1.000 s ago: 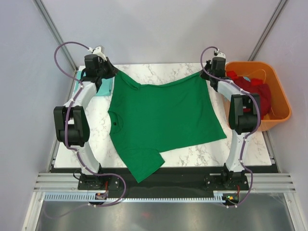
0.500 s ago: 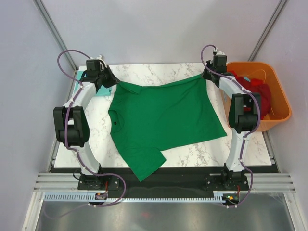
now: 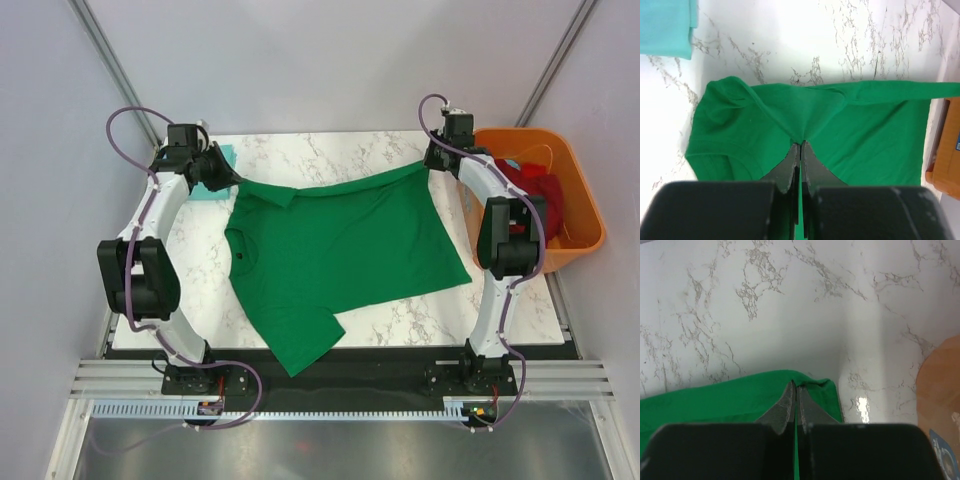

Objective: Fold and stack the t-shirts
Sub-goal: Fold the tshirt

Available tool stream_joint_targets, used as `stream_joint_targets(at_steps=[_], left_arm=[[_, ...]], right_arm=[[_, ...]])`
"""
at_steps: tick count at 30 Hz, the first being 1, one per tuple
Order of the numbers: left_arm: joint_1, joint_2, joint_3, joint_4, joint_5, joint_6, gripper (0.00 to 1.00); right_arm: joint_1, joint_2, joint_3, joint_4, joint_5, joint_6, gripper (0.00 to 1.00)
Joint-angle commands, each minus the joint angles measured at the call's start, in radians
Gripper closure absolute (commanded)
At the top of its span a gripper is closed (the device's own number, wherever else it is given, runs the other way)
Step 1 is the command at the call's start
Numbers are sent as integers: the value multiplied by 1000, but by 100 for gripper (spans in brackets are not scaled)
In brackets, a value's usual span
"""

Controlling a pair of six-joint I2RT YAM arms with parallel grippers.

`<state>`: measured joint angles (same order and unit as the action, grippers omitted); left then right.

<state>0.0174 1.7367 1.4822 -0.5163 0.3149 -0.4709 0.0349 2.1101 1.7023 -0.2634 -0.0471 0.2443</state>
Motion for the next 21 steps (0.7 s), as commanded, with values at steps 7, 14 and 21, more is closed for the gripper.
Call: stream_joint_targets(at_steps=[7,14,21], left_arm=[[26,-95,6,-128,-13,24,98],[27,-169,-76,-172,0,52,98],[27,-244,-103,-235,-5,78,98]], right_arm=[[-7,-116,-12,-23,27,-46,100],[-7,-139,-39,-76,35,-69,100],[-7,-134,-43,-135,16,-97,99]])
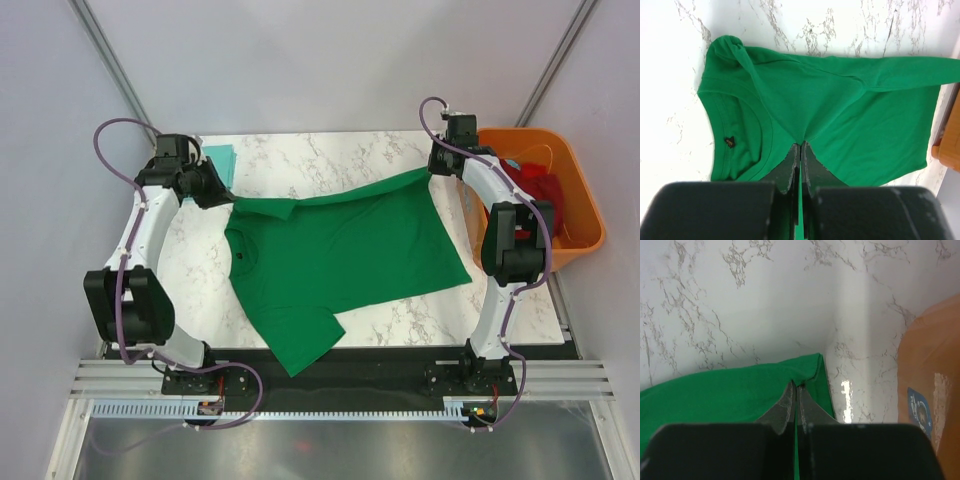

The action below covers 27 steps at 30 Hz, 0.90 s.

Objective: Fold and stack the t-shirts
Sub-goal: Fold the tshirt

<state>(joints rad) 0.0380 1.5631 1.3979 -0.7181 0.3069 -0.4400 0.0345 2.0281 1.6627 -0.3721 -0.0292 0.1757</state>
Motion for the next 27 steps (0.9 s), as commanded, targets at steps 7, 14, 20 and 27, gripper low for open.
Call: stream_joint_targets(at_steps=[7,14,20,27], left_arm=[[7,-139,-109,-81,-18,72,98],[7,-193,-204,-113,-22,64,98],[5,-199,-330,-104,67,20,98],[5,-215,-401,-84,83,11,98]], right_arm=[[-8,-45,46,-132,-6,-56,100],[-4,-66,31,-211,-3,-71,99],[-5,-59,6,-212,23,-100,99],[-5,-39,-9,-222,57,-116,99]])
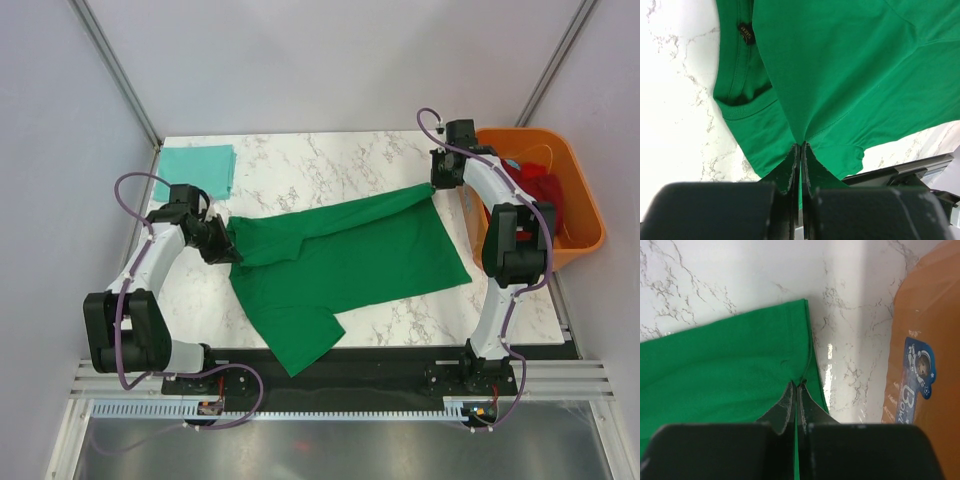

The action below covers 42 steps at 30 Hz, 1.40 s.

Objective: Fold and stack the t-shirts
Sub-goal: Fold the tshirt

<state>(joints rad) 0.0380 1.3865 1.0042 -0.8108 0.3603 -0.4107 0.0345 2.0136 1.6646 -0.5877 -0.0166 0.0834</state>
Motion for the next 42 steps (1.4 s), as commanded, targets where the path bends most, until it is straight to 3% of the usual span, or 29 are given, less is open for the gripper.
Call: stream_joint_targets(at_steps=[1,12,28,32,37,42], left_arm=[[3,-40,-10,9,23,-20,98],[3,-53,-9,2,-9,0,98],[5,-12,-110,12,86,39,98],[3,14,-122,19,100,55,98],[3,17,-144,25,112,47,81],[3,14,-124,25,112,55,76]], right_arm=[[-5,-29,-17,-8,44,-24,99],[-2,-53,-29,-23,63,-27,99],[7,-59,-63,-23,98,-34,95],[8,-52,-65,-24,119,-28,89],[16,-64,-52,-34,124,-17,69],[36,-93,-40,-49,113,32,67]])
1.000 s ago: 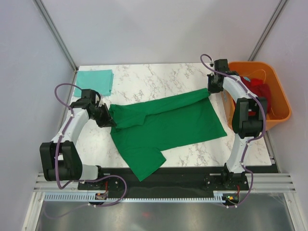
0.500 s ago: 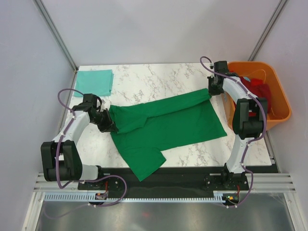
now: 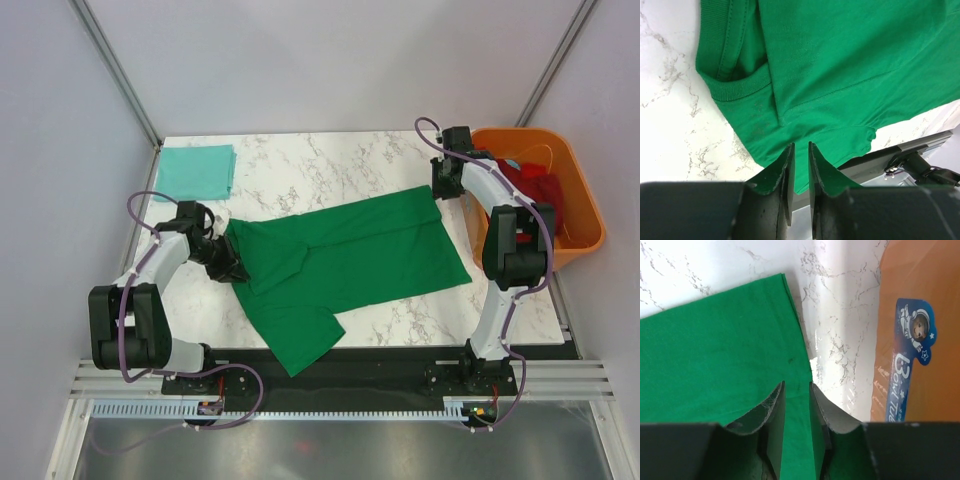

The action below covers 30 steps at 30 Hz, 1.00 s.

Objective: Fold and stack the t-shirts
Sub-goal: Fold the tshirt

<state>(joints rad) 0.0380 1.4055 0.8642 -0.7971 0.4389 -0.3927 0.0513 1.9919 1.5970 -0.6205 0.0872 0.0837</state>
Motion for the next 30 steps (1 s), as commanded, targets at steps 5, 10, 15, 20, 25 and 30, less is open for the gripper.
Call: stream_joint_targets(at_steps=[5,10,15,20,25,30], left_arm=[[3,7,78,24,4,3,75],[3,68,114,96,-20,-61,72],[3,162,111,157,-74,-86,73],[2,216,82,180,-155,-97,73],[2,271,79,193,-252,-89,73],[-4,340,125,190,-305,-87,74]], right_arm=[[73,-59,26,-13,14,33,71],[85,-24,-2,16,29,42,76],[85,2,-51,80,84,31,78],[87,13,-111,148,124,27,78],[84,41,-158,185,207,24,78],[87,48,-190,209,264,31,79]])
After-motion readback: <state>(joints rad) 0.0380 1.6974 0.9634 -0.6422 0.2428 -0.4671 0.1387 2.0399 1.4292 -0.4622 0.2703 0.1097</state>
